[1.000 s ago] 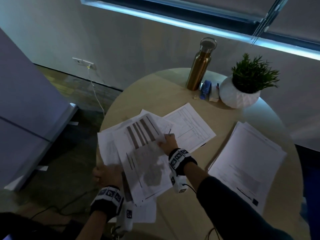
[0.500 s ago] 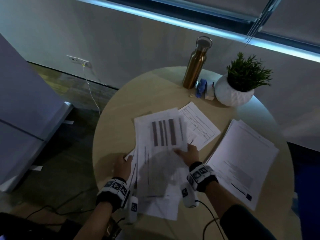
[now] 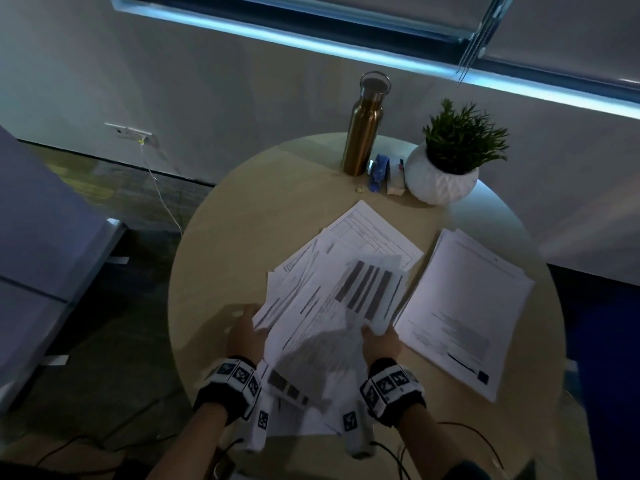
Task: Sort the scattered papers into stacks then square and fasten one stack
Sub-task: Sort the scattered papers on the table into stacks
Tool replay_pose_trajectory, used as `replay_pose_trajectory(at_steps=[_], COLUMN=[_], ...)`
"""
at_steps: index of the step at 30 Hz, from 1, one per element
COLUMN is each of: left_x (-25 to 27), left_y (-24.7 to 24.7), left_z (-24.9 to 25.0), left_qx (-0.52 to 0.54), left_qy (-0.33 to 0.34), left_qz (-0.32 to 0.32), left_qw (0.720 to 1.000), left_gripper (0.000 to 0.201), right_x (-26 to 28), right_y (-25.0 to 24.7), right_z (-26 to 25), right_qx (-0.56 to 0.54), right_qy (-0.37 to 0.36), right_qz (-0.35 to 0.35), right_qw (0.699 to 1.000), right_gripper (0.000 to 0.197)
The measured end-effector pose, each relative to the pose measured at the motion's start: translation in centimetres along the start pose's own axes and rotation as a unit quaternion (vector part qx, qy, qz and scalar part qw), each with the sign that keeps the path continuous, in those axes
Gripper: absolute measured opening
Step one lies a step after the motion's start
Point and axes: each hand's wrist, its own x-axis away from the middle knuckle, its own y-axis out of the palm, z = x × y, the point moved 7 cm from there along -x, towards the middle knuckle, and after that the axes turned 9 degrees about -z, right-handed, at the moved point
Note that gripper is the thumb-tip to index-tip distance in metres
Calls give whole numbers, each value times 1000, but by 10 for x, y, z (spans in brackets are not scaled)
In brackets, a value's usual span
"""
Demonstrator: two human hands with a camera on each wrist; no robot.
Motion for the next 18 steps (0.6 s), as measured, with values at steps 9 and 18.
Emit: replay_pose_trajectory(at_steps=[9,18], left_x=[-6,-6], left_y=[7,-1], left_z=[-2,-2], left_qx=[-82,-54], left_qy=[35,0], left_qz=[-59,12], left_qw=[994,998], left_gripper=[25,8], right_x=[7,-11], right_y=[-10,-33], right_z=[-25,-45], right_qx=[-22,34], right_qy=[-130,-120], right_qz=[28,14], right_qw=[991,992], right_gripper=[14,22])
